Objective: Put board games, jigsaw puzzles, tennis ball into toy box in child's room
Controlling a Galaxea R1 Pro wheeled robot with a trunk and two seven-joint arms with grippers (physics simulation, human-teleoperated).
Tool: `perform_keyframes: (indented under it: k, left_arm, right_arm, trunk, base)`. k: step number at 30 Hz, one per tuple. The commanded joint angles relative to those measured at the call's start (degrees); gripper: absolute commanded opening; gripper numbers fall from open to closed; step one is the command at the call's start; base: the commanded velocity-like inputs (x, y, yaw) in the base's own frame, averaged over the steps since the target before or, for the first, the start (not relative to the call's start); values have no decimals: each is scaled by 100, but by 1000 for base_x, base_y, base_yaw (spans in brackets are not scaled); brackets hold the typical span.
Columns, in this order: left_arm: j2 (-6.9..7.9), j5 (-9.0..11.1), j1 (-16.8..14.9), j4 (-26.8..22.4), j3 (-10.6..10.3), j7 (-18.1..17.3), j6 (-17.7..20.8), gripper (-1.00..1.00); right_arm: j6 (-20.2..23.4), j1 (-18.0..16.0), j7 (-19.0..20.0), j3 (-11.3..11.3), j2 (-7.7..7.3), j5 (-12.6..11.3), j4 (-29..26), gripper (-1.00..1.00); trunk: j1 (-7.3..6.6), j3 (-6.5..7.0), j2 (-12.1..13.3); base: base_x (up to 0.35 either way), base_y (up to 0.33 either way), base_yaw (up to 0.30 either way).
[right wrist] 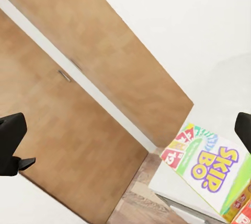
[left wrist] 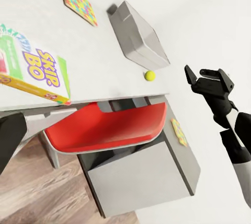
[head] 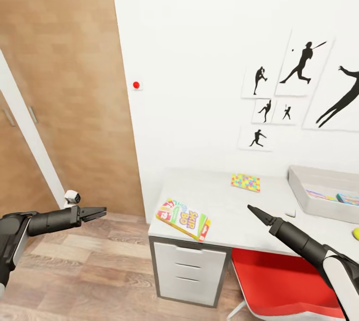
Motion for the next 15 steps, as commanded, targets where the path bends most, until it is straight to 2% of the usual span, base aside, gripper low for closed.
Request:
perform_keyframes:
  k: [1,15]
  left_arm:
    - [3,-1,-4,0,0,-21,61,100]
    - [0,-9,-4,0,3,-21,58,100]
  right_arm:
    - [42,-5,-1,-3,0,-34,-2,100]
    - [42,-5,-2,-9,0,-34,-13,100]
  trunk:
    - [4,-11,-9]
    - [4,-11,-9]
  base:
    - [182,113,3]
    - [163,130,1]
